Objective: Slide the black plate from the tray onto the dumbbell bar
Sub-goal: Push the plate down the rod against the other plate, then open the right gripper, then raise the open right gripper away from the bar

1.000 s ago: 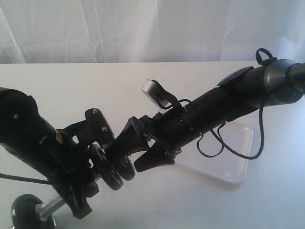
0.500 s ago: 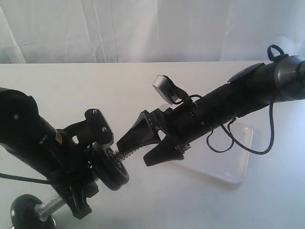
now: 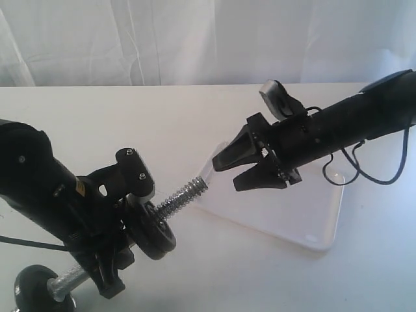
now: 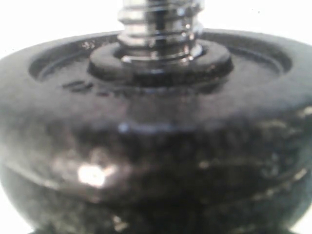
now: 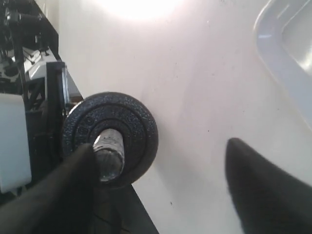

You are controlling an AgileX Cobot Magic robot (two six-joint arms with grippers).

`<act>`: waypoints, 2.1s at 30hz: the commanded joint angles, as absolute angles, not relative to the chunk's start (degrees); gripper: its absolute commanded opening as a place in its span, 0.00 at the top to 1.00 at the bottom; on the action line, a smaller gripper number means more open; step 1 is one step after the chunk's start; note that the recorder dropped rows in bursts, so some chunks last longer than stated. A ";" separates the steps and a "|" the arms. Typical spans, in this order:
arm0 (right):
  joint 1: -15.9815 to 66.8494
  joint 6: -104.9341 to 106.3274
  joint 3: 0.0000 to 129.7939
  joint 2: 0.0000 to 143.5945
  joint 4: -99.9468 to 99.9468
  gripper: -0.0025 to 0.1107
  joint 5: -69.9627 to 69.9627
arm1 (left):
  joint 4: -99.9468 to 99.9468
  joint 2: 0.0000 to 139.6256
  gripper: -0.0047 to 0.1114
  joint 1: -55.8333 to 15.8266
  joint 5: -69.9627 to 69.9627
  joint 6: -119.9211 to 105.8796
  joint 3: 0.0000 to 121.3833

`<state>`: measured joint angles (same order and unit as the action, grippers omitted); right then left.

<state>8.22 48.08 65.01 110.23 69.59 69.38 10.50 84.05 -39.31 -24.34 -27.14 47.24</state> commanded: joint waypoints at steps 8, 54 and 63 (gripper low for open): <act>6.24 47.77 65.42 106.34 72.05 0.98 69.96 | 13.19 84.51 0.96 -39.54 -21.08 -26.83 48.62; 6.24 50.99 63.88 92.99 75.08 0.98 69.96 | 15.50 91.09 0.95 -39.54 -23.61 -27.21 48.62; 6.24 50.99 63.88 92.99 75.08 0.98 69.96 | 14.19 91.50 0.55 -39.44 -26.35 -27.21 48.62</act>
<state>6.47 50.30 64.13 93.41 74.38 69.64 13.33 92.83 -39.31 -23.61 -27.34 47.99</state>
